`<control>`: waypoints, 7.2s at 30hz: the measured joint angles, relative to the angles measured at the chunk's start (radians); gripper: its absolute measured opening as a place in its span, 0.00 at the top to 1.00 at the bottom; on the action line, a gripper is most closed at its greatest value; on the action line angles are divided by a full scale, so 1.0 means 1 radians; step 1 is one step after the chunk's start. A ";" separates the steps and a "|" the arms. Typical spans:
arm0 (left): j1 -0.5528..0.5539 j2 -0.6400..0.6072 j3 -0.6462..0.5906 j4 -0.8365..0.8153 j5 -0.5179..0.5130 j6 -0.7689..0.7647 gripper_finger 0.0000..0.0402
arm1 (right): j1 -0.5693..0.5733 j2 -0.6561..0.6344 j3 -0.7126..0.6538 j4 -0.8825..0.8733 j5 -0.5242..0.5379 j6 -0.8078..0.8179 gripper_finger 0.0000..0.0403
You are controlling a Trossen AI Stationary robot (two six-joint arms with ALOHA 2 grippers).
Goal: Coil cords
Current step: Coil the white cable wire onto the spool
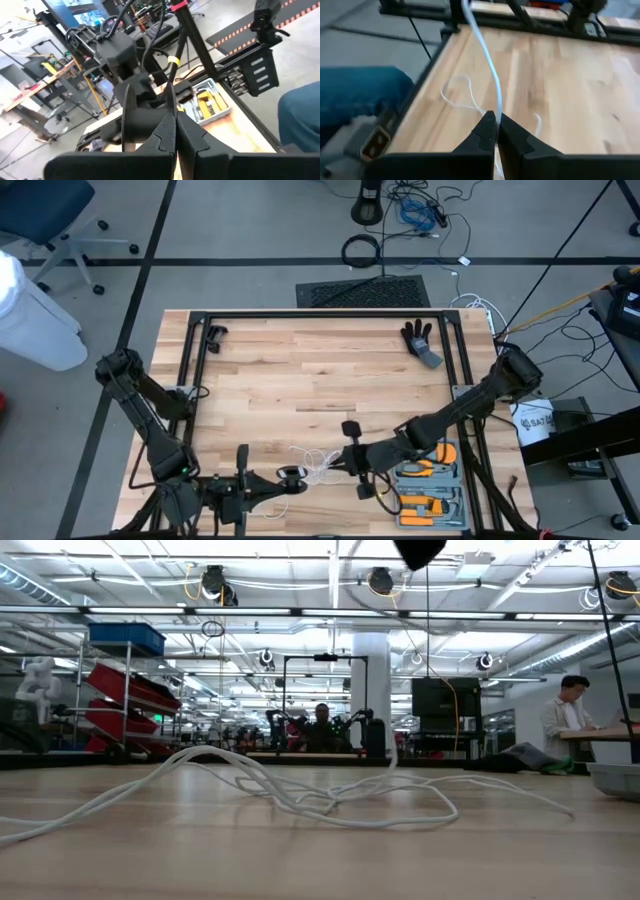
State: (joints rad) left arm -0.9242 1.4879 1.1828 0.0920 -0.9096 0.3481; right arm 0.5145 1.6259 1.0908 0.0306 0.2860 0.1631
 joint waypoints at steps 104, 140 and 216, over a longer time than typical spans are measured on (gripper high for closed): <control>0.180 0.121 -0.001 0.336 0.522 0.183 1.00 | 0.015 -0.029 0.000 0.142 -0.162 -0.017 0.75; 0.102 0.050 0.000 0.231 0.301 0.050 1.00 | 0.054 0.143 0.000 0.331 0.077 -0.178 0.55; 0.064 0.050 0.000 0.239 0.224 0.058 1.00 | 0.041 0.150 0.000 0.249 0.175 -0.093 0.53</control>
State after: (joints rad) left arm -0.8600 1.5379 1.1828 0.3311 -0.6861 0.4063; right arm 0.5552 1.7760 1.0904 0.2798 0.4608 0.0699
